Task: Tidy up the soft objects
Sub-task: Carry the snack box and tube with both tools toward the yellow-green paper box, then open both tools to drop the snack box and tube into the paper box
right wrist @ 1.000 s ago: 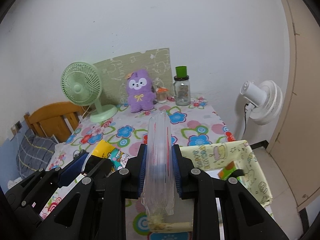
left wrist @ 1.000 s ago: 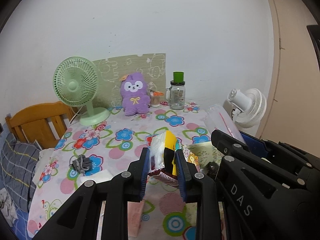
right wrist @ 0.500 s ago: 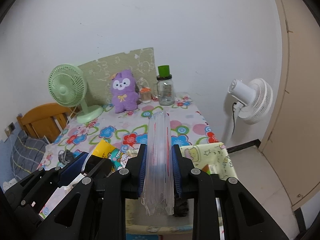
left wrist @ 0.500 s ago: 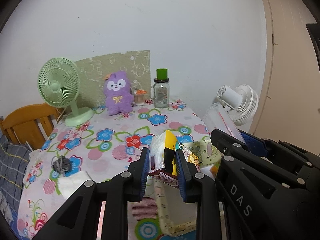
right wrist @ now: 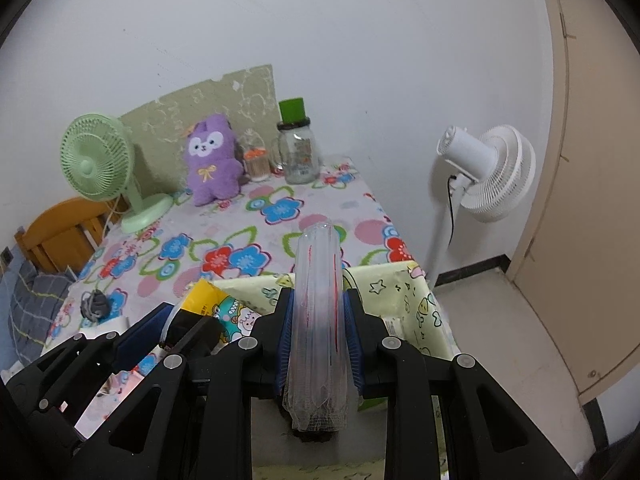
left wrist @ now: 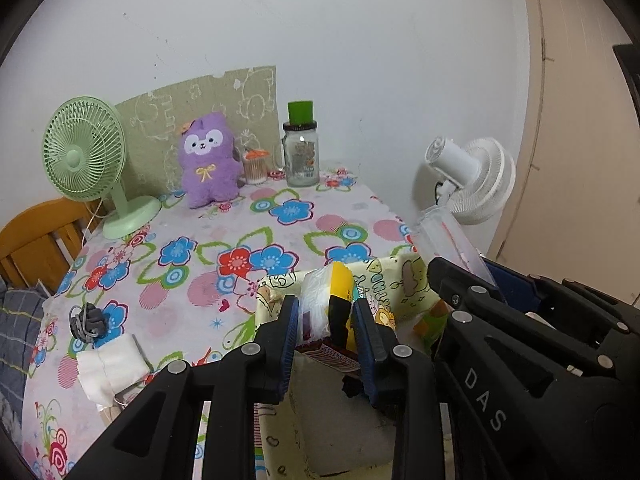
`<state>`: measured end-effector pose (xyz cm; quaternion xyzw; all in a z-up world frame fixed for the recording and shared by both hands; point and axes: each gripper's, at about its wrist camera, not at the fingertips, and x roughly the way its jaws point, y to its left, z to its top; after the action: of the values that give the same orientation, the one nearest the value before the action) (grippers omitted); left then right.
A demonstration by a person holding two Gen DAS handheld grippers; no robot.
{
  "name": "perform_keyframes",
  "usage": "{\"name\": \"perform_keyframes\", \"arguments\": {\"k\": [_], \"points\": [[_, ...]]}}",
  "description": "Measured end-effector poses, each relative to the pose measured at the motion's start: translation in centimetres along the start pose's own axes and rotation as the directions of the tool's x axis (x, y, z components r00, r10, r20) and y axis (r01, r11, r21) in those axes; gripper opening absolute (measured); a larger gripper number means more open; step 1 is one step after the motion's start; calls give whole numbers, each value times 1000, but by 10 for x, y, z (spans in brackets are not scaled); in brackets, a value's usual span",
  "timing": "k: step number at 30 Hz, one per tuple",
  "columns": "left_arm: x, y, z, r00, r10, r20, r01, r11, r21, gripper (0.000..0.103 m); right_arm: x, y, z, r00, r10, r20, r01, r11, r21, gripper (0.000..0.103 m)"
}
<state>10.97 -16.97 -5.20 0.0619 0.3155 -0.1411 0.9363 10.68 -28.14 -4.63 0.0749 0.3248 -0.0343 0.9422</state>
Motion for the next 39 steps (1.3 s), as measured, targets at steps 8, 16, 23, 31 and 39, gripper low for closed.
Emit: {"name": "perform_keyframes", "arguments": {"k": [8, 16, 23, 31, 39], "points": [[15, 0, -2, 998, 24, -58, -23, 1000, 18, 73, 20, -3, -3, 999, 11, -48, -10, 1000, 12, 28], [18, 0, -3, 996, 42, -77, -39, 998, 40, 89, 25, -1, -6, 998, 20, -56, -20, 1000, 9, 36], [19, 4, -5, 996, 34, -88, -31, 999, 37, 90, 29, 0, -7, 997, 28, -68, -26, 999, 24, 71], [9, 9, -7, 998, 23, -66, -21, 999, 31, 92, 21, 6, -10, 998, 18, -55, -17, 1000, 27, 83], [-7, 15, -9, 999, 15, -42, -14, 999, 29, 94, 6, 14, -11, 999, 6, -41, -5, 1000, 23, 84]]}}
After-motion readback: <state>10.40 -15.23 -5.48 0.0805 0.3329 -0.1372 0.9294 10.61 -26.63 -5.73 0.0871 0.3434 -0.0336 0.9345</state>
